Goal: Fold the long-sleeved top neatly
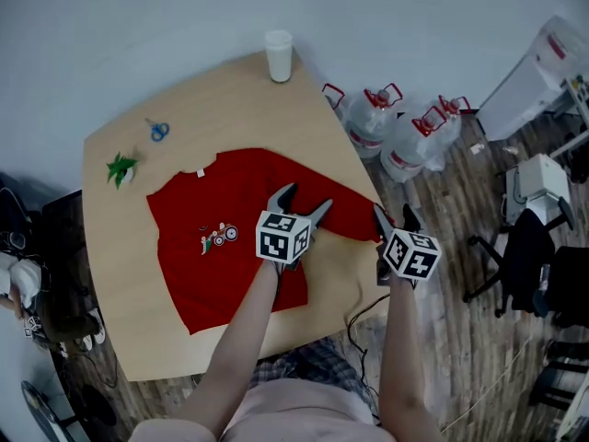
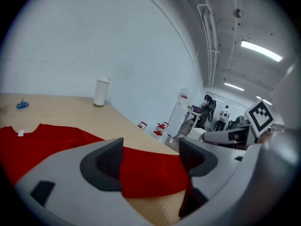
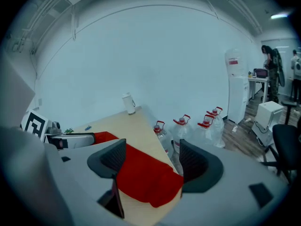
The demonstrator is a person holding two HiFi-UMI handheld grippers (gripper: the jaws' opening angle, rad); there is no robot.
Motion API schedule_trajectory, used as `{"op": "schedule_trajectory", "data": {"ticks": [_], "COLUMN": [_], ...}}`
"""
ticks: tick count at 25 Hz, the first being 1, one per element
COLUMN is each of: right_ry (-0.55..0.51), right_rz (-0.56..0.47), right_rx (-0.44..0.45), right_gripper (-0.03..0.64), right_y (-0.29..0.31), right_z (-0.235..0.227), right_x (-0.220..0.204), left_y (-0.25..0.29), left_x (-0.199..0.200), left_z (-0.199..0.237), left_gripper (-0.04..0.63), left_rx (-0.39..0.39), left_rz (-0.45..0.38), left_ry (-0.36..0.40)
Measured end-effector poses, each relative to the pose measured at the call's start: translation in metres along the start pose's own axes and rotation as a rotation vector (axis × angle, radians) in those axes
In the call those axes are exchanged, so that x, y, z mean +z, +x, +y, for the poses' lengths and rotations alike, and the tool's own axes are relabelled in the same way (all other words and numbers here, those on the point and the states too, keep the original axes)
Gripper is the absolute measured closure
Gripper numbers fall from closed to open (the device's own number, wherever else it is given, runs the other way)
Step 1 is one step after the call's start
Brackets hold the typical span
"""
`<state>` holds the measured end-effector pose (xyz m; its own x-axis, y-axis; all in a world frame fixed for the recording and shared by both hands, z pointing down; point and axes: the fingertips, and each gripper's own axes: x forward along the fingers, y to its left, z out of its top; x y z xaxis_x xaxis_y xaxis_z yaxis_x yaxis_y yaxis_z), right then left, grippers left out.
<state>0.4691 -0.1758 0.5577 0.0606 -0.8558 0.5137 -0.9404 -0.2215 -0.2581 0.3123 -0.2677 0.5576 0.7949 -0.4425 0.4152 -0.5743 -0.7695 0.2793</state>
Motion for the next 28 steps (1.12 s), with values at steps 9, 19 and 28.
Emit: {"op": "schedule_trajectory", "data": {"ticks": [9, 19, 28], "right_ry": [0.043, 0.085, 0.099], "right_rz": [0.077, 0.143, 0.25], "right_rx": [-0.078, -0.064, -0.071], "right_gripper": [0.289, 0.366, 0.441], "right_y": [-0.023, -0.009, 0.008], "right_z": [-0.041, -0.042, -0.039], "right_x": [-0.054, -0.089, -0.115], "left_y": [0.027, 0.038, 0.034], "left_x": [-0.03, -0.059, -0.064], "left_z": [-0.052, -0.073, -0.067], "left_gripper": [0.235, 0.235, 0.236], "left_rx": [-0.073, -0.082, -0.068], "left_rz": [0.063, 0.115, 0.119], "left_ry": [-0.006, -0.02, -0.027]}}
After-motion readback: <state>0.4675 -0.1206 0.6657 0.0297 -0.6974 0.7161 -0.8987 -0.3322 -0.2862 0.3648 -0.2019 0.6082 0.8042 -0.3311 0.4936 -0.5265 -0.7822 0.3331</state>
